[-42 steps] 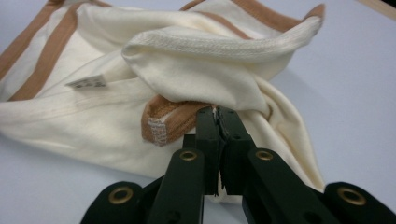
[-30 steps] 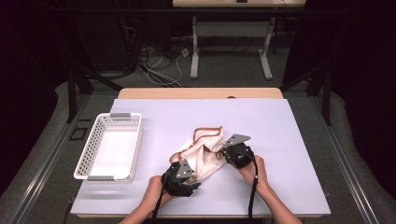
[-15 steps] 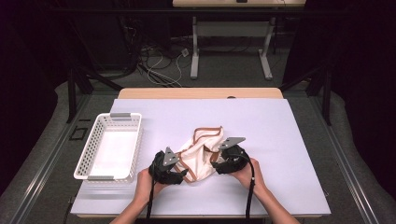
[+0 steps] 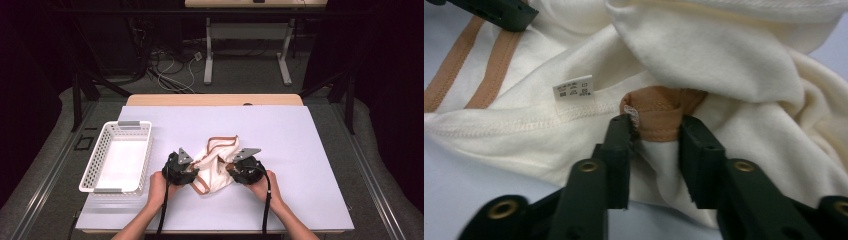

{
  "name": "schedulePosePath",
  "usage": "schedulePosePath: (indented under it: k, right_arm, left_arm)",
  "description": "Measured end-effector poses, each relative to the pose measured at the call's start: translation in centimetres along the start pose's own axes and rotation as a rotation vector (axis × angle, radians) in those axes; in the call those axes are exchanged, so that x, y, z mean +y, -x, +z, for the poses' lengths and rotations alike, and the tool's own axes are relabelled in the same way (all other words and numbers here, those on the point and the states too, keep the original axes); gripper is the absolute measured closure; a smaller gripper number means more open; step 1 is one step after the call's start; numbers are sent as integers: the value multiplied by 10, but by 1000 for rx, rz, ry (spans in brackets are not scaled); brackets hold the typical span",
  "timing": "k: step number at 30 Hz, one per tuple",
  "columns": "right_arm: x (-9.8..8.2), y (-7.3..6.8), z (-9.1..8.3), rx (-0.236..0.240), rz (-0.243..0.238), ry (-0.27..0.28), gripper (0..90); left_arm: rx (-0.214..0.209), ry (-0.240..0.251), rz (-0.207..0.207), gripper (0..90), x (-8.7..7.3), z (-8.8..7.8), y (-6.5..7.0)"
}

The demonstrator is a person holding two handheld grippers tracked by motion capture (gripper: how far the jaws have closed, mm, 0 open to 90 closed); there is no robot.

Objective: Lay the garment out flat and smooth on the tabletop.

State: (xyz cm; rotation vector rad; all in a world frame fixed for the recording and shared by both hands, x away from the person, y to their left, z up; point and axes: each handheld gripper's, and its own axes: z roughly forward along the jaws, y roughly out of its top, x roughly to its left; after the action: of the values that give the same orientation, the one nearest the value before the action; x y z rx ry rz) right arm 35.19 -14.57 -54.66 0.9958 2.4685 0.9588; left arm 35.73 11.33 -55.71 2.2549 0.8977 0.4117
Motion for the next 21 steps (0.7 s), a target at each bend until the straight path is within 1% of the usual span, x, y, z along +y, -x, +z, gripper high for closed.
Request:
schedulePosePath:
  k: [1, 2, 3, 4, 5, 6, 8, 9, 12, 13, 15, 18, 19, 21]
  right_arm:
    - [0, 0, -1, -13, -3, 8, 784]
    - [-1, 0, -1, -19, -4, 12, 808]
    - [-1, -1, -3, -26, -10, 18, 826]
    - [-1, -1, -4, -35, -21, 38, 834]
    - [1, -1, -7, -40, -38, 35, 838]
    - [2, -3, -9, -48, -36, 49, 840]
    - [3, -2, -14, -46, -43, 69, 840]
    - [4, -1, -17, -46, -39, 73, 839]
    - [2, 4, -21, -50, -31, 76, 837]
    - [1, 6, -22, -52, -26, 78, 836]
    - [0, 9, -25, -63, -17, 85, 836]
    - [-1, 12, -26, -72, -11, 93, 836]
    - [-1, 13, -27, -73, -12, 88, 836]
    - [-2, 13, -26, -76, -12, 80, 835]
  left_arm:
    - [-8, -1, 3, 635, 0, 0, 0]
    - [-16, 11, 6, 672, -1, 0, 0]
    - [-38, 8, 0, 731, -2, 0, 1]
    - [-35, 13, 1, 778, -2, 0, 3]
    - [-35, 11, 9, 800, -2, 0, 4]
    - [-33, 8, 9, 818, -2, -1, 5]
    - [-27, 5, 8, 829, -2, -2, 7]
    - [-28, 8, -1, 832, -3, -3, 8]
    - [-16, 1, 4, 834, -4, -8, 10]
    - [-14, -2, -1, 834, -5, -11, 11]
    - [-8, -2, 10, 834, -7, -15, 15]
    - [-10, -13, 25, 833, -9, -20, 20]
    - [-4, -11, 32, 833, -9, -21, 22]
    - [-2, -10, 28, 831, -9, -22, 24]
